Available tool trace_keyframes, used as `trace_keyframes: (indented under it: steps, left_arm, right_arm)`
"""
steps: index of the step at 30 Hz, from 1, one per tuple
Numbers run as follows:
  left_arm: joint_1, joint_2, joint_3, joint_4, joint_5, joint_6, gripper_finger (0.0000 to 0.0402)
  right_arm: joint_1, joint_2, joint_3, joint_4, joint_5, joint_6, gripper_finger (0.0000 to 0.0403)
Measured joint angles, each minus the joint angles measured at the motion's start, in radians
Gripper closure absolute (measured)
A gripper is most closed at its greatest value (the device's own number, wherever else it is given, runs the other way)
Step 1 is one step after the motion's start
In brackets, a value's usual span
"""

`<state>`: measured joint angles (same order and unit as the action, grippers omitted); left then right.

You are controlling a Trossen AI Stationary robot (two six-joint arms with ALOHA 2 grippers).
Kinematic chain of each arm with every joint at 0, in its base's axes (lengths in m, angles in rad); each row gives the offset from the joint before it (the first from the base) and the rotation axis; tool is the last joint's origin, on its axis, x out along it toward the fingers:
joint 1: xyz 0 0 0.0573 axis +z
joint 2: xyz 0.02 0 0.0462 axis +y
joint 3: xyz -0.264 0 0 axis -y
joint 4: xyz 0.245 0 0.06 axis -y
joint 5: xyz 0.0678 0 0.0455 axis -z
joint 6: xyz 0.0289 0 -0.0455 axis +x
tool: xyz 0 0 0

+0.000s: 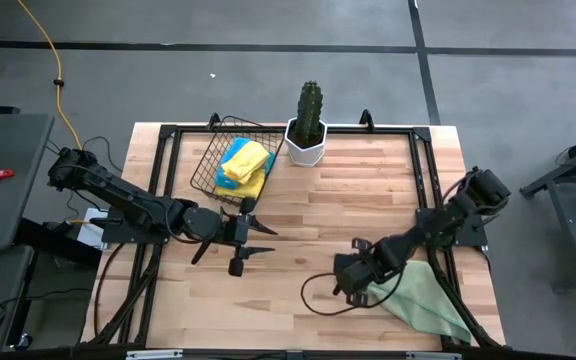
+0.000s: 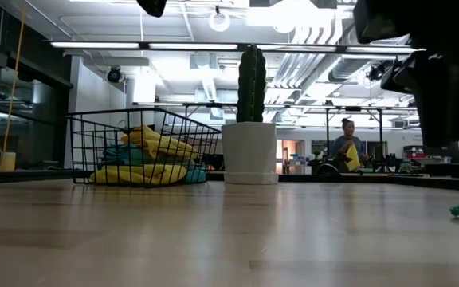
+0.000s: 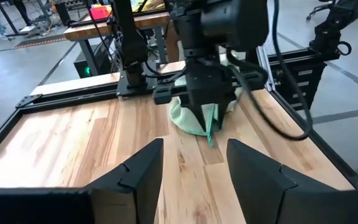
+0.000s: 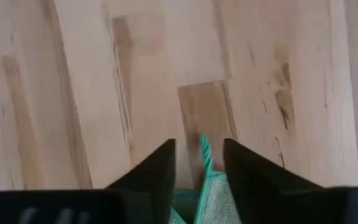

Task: Fold microfiber towels
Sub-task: Fold the green microfiber towel on the table

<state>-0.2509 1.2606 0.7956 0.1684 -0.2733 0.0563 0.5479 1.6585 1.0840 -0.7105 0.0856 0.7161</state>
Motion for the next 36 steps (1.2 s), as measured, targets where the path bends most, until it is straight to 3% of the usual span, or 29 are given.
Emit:
trace_keyframes:
  steps: [6,16,21,26,31,33,36]
  left_arm:
    - [0.000,0.000,0.000,0.000,0.000,0.000,0.0234]
    - [0.000,0.000,0.000,0.001,0.000,-0.001,0.0233]
    - [0.000,0.000,0.000,0.001,0.000,-0.001,0.0233]
    - [0.000,0.000,0.000,0.001,0.000,-0.003,0.0234]
    - [0.000,0.000,0.000,0.000,0.000,-0.003,0.0234]
    - [0.000,0.000,0.000,0.000,0.000,-0.001,0.0234]
    - [0.000,0.000,0.000,0.000,0.000,-0.003,0.0234]
  right_arm:
    - [0.018,0.033,0.000,-0.003,-0.001,-0.056,0.0232]
    - [0.015,0.164,-0.001,-0.013,-0.101,-0.107,0.0234]
    - [0.009,0.189,0.004,-0.025,-0.107,-0.088,0.0278]
    - [-0.024,0.191,0.003,-0.027,-0.076,-0.100,0.0386]
    - [-0.051,0.190,0.001,-0.015,-0.042,-0.182,0.0396]
    - [-0.058,0.185,-0.001,0.012,0.000,-0.217,0.0399]
    - [-0.075,0.179,-0.009,0.166,0.235,-0.254,0.0401]
